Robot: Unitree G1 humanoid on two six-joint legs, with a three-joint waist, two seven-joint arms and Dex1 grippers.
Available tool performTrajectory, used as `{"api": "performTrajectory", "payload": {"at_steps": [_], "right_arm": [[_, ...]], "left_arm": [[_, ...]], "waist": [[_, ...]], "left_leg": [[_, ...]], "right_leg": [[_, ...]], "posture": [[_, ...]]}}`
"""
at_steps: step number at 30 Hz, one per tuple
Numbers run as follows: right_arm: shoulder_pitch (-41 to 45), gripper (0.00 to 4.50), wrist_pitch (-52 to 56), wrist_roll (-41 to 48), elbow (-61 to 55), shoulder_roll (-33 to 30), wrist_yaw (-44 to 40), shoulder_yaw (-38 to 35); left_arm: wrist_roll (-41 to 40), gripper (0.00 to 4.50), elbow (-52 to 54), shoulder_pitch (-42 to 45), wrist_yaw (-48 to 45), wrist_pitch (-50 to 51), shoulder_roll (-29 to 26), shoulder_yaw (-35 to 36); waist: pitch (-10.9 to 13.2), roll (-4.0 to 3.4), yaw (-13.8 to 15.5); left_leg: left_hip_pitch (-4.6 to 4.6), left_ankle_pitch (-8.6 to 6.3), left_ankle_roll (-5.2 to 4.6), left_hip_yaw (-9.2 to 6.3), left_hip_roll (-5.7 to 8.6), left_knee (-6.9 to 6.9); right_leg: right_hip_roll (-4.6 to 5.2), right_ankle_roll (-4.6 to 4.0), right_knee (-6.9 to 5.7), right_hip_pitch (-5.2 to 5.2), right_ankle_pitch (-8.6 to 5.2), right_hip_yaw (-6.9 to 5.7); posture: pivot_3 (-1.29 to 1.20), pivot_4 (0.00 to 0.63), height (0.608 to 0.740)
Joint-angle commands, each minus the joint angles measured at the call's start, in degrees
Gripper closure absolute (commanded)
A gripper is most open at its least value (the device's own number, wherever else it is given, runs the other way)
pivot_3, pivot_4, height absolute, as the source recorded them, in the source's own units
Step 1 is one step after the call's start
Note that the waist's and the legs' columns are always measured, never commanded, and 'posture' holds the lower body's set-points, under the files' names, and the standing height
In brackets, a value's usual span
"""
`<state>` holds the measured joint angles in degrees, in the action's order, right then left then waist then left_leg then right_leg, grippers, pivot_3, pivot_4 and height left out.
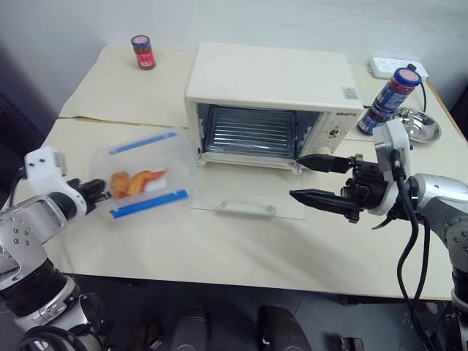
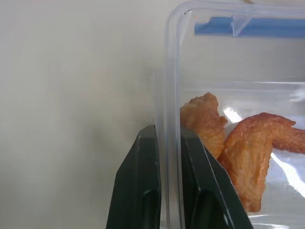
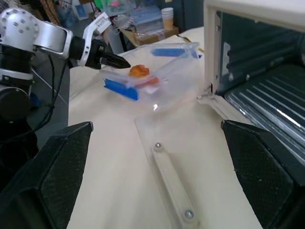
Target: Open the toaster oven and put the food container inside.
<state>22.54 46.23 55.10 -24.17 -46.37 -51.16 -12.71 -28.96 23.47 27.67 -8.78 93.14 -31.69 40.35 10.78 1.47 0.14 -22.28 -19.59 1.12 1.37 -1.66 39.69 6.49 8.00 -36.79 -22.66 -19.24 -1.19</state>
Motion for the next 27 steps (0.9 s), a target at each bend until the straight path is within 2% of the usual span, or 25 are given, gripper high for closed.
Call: {"api": "performTrajectory", "payload": {"at_steps": [1, 7, 11, 15, 21, 22, 24, 27], "right_arm": [[-1.53, 0.0, -0.86, 0.39, -2.2, -1.25, 1.08, -3.81], [-3.79, 0.0, -1.32, -0.06, -3.05, -1.21, 2.52, -4.94], [-6.5, 0.0, -1.19, 0.77, -4.72, -1.0, 4.11, -7.57], [-8.4, 0.0, -1.41, 1.28, -6.41, -0.14, 6.12, -8.79], [-11.47, 0.0, -2.32, 1.35, -8.41, 0.58, 8.31, -10.11], [-11.74, 0.0, -2.46, 1.34, -8.49, 0.6, 8.63, -10.21], [-12.52, 0.0, -2.85, 1.16, -8.66, 0.59, 9.06, -10.48], [-13.42, 0.0, -3.4, 0.93, -8.83, 0.51, 9.35, -10.63]], "left_arm": [[-9.24, 4.35, 2.64, 0.95, -1.26, -0.64, -3.14, -1.41], [-17.55, 4.35, -0.62, 7.25, 5.37, -0.64, -1.04, -7.1], [-16.71, 4.35, -3.92, 14.66, 12.52, -0.64, 2.54, -16.93], [-14.1, 4.35, -8.42, 20.53, 17.92, -0.64, 6.88, -20.07], [-12.89, 4.35, -13.76, 24.84, 19.71, -0.64, 10.6, -25.61], [-12.31, 3.61, -14.31, 25.1, 19.83, -0.64, 10.89, -25.8], [-11.14, 3.2, -15.1, 25.86, 19.8, -0.64, 11.89, -25.61], [-10.26, 2.3, -15.09, 26.63, 18.7, -0.64, 12.33, -25.36]], "waist": [[0.01, -0.02, -0.35], [0.01, -0.02, -0.06], [0.02, -0.01, 0.31], [0.02, -0.01, 0.51], [0.02, -0.01, 1.2], [0.02, -0.01, 1.2], [0.02, -0.01, 1.2], [0.02, -0.02, 1.13]], "left_leg": [[0.02, 0.01, 0.01, 0.02, -0.01, -0.03], [0.07, 0.07, -0.03, 0.05, 0.05, -0.02], [0.02, 0.07, -0.05, -0.02, 0.28, -0.02], [0.02, 0.08, -0.08, -0.01, 0.42, -0.03], [0.03, 0.18, -0.07, 0.0, 0.46, 0.04], [0.03, 0.18, -0.07, 0.01, 0.47, 0.04], [0.03, 0.18, -0.07, 0.0, 0.47, 0.01], [0.03, 0.18, -0.07, 0.01, 0.47, 0.01]], "right_leg": [[-0.03, 0.0, -0.01, -0.01, 0.0, 0.01], [0.01, 0.0, -0.06, 0.03, 0.0, 0.04], [0.0, 0.01, -0.06, 0.03, 0.01, -0.01], [0.06, 0.03, -0.05, 0.02, 0.01, 0.03], [0.05, 0.05, -0.08, 0.02, 0.02, 0.05], [0.05, 0.06, -0.09, 0.02, 0.03, 0.06], [0.05, 0.06, -0.09, 0.03, 0.03, 0.06], [0.04, 0.06, -0.08, 0.03, 0.03, 0.04]], "posture": [[0.0, 0.15, 0.74], [0.0, 0.15, 0.74], [0.0, 0.15, 0.74], [0.0, 0.15, 0.74], [0.0, 0.15, 0.74], [0.0, 0.15, 0.74], [0.0, 0.15, 0.74], [0.0, 0.15, 0.74]]}}
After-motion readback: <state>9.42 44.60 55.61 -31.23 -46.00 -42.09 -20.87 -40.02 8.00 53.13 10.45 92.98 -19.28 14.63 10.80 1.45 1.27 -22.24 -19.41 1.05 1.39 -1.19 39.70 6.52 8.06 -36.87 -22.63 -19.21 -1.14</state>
